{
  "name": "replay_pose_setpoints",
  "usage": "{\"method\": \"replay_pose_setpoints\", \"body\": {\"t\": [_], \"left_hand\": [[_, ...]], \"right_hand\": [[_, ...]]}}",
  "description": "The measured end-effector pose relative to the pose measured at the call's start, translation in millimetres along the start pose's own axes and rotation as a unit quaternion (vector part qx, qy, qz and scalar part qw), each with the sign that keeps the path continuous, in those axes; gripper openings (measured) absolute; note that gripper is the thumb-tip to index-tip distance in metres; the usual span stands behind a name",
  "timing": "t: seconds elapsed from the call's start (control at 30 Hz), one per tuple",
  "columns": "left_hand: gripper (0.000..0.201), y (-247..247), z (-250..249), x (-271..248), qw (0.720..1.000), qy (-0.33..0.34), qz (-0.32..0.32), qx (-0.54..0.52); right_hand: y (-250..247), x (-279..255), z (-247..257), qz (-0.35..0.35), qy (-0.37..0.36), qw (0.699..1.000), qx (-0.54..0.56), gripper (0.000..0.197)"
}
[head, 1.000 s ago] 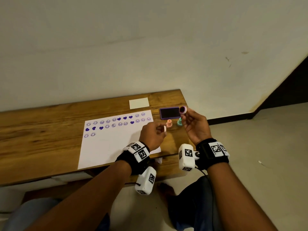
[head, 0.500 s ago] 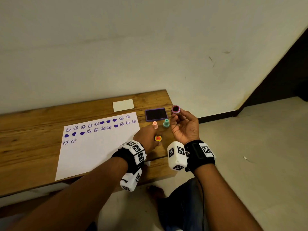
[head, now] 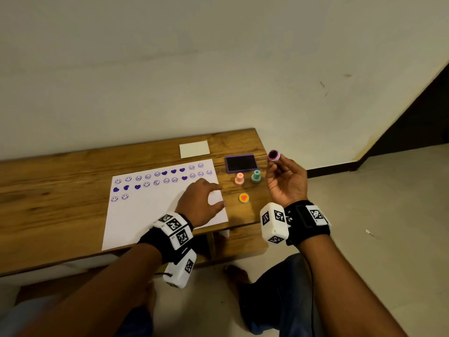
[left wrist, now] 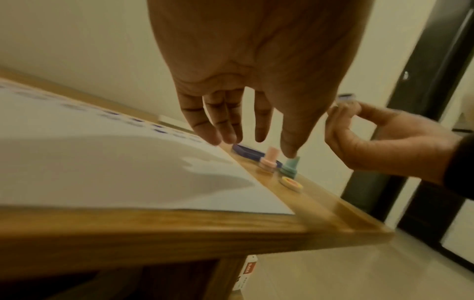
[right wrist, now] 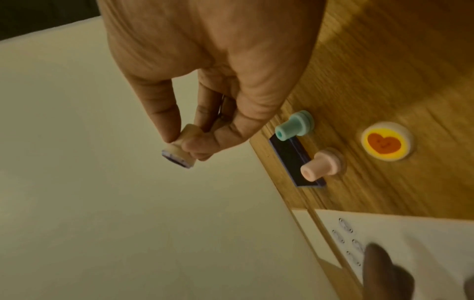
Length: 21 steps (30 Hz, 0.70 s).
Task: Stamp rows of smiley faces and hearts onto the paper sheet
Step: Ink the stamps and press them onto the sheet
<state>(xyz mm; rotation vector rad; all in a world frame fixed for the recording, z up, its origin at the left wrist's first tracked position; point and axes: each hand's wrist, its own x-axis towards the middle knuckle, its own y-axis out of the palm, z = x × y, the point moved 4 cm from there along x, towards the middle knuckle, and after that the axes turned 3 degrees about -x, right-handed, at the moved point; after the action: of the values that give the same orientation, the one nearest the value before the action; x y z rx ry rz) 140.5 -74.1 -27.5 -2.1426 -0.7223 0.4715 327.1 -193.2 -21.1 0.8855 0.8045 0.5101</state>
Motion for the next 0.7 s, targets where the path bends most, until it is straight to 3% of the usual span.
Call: {"method": "replay_pose_setpoints", "body": {"t": [0.1, 0.2, 0.3, 0.37, 0.4, 0.53, 0.57, 0.6, 0.7], "left_hand": [[0.042, -26, 37, -22, 0.998, -0.054, -0.034, -0.026], [0.038, -46, 65, -39, 0.998, -0.057, -0.031, -0.012], [0.036, -53, 80, -49, 0.999, -0.047, -0.016, -0.001], [0.037, -49, 87, -55, 0.999, -0.052, -0.005, 0.003], [0.037, -47, 90, -55, 0.999, -0.05, -0.005, -0.002], [0.035, -50, 98, -52, 0.995, -0.05, -0.042, -0.075], [0.035, -51, 95, -50, 0.995, -0.045, -0.05, -0.071], [0.035, -51, 91, -50, 0.995, -0.041, -0.056, -0.065], [0.035, -52, 98, -47, 0.995, -0.044, -0.07, -0.058]], "right_hand": [[4, -3, 2, 0.008, -0.038, 0.993, -0.114, 0.01], [4, -2, 0, 0.005, -0.06, 0.975, -0.215, 0.014], [6, 7, 1, -0.038, -0.112, 0.924, -0.363, 0.016], [16, 17, 2, -0.054, -0.151, 0.847, -0.508, 0.013], [25, 24, 4, -0.054, -0.176, 0.783, -0.594, 0.012], [69, 55, -4, -0.008, -0.227, 0.453, -0.862, 0.014], [74, 61, -3, -0.003, -0.226, 0.404, -0.886, 0.015], [77, 65, -1, -0.004, -0.222, 0.374, -0.901, 0.016], [71, 87, -13, -0.013, -0.188, 0.32, -0.928, 0.02]]}}
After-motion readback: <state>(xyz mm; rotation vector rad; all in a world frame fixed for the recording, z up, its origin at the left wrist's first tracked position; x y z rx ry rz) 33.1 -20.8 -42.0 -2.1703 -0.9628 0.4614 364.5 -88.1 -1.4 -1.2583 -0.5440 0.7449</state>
